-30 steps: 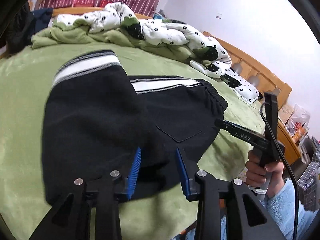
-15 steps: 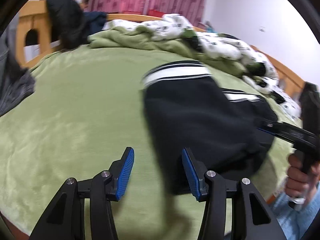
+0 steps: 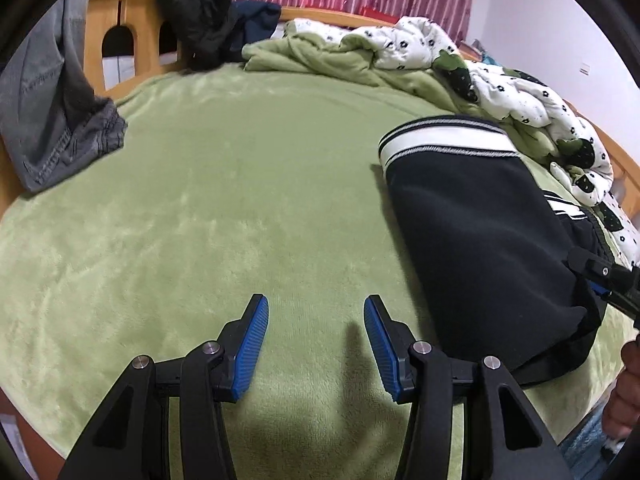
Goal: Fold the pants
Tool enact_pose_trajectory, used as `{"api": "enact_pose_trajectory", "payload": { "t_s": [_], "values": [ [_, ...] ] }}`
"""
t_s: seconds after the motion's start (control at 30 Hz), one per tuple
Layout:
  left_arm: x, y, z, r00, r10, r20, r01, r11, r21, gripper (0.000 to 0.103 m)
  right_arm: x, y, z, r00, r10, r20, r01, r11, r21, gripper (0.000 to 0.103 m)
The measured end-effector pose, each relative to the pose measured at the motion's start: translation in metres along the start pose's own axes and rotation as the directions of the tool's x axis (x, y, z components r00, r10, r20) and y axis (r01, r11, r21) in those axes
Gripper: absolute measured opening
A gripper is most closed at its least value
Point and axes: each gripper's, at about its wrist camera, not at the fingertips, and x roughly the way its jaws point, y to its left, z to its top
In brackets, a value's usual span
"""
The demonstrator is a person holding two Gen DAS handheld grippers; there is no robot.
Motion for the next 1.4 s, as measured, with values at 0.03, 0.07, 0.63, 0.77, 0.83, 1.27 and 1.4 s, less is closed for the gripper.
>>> {"api": "enact_pose_trajectory", "payload": {
  "t_s": [0.03,0.07,0.63,0.77,0.83,1.27,1.4],
  "values": [
    [0.003,0.001,-0.001,1.000,-0.008,-0.019,0.008,1.000,-0.006,0.047,0.002,0.002,-0.001,1.000,-0.006,-0.001,0.006,1.000,-0.005,0.030],
    [0.005,0.001,-0.002,0.999,-0.013,-0.032,0.013,1.000,-0.010,0.047,0.004,0.006,-0.002,1.000,-0.018,-0.001,0.018,1.000,-0.022,0.025],
    [-0.002,0.008,-0.014,0.980,-0.194,-0.035,0.186,0.969,-0.163,0.047,0.005,0.001,-0.008,0.997,0.072,-0.003,-0.072,0.996,-0.056,0.017],
    [-0.015,-0.024,-0.022,0.974,-0.224,-0.032,0.223,0.974,-0.043,0.047,-0.025,0.002,0.014,0.988,0.138,0.065,-0.133,0.988,-0.076,0.016],
    [-0.025,-0.043,-0.026,0.962,-0.272,-0.017,0.272,0.962,0.012,0.047,-0.039,-0.003,0.030,0.983,0.166,0.083,-0.160,0.985,-0.065,0.016],
    [-0.026,-0.112,-0.042,0.923,-0.382,-0.057,0.384,0.922,0.049,0.058,-0.062,-0.054,0.076,0.974,0.203,0.097,-0.194,0.977,-0.089,0.016],
    [-0.011,-0.130,-0.036,0.947,-0.319,-0.043,0.320,0.947,0.027,0.058,-0.076,-0.068,0.084,0.969,0.210,0.130,-0.197,0.975,-0.103,0.016]
  ]
}}
